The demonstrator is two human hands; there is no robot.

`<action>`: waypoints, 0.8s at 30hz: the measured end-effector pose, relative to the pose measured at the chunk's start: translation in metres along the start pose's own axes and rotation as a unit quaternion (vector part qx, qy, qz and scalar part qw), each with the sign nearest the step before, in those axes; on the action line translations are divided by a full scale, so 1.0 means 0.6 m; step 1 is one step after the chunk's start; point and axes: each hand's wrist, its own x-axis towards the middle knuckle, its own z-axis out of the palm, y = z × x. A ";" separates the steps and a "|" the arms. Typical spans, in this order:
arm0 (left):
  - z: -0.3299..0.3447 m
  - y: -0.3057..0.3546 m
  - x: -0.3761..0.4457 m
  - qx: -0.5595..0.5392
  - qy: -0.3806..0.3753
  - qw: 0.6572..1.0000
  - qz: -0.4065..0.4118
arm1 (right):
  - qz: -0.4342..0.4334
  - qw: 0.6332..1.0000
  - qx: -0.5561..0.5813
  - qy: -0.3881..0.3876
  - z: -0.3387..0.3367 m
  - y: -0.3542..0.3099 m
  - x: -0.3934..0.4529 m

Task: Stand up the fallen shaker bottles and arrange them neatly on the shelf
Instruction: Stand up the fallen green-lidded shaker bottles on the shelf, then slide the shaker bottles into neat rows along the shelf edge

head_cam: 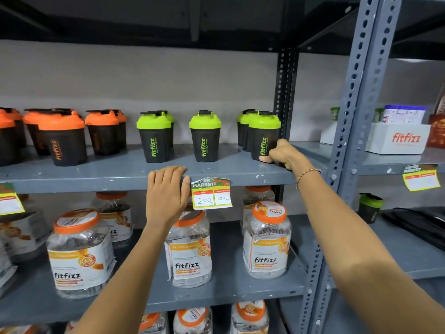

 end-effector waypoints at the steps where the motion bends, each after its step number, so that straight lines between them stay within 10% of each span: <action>1: 0.001 0.000 0.000 -0.001 0.004 1.000 -0.001 | 0.003 1.000 -0.007 -0.004 0.000 0.000 0.000; 11: -0.027 0.025 0.091 -0.061 -0.053 0.991 -0.107 | -0.009 0.998 0.058 -0.019 -0.006 0.025 0.026; 17: -0.014 0.076 0.185 -0.306 -0.168 0.895 -0.276 | -0.005 0.998 0.029 0.052 0.012 0.010 0.015; 24: 0.028 0.088 0.206 -0.326 -0.233 0.854 -0.331 | -0.051 0.993 -0.017 0.107 0.021 0.018 0.036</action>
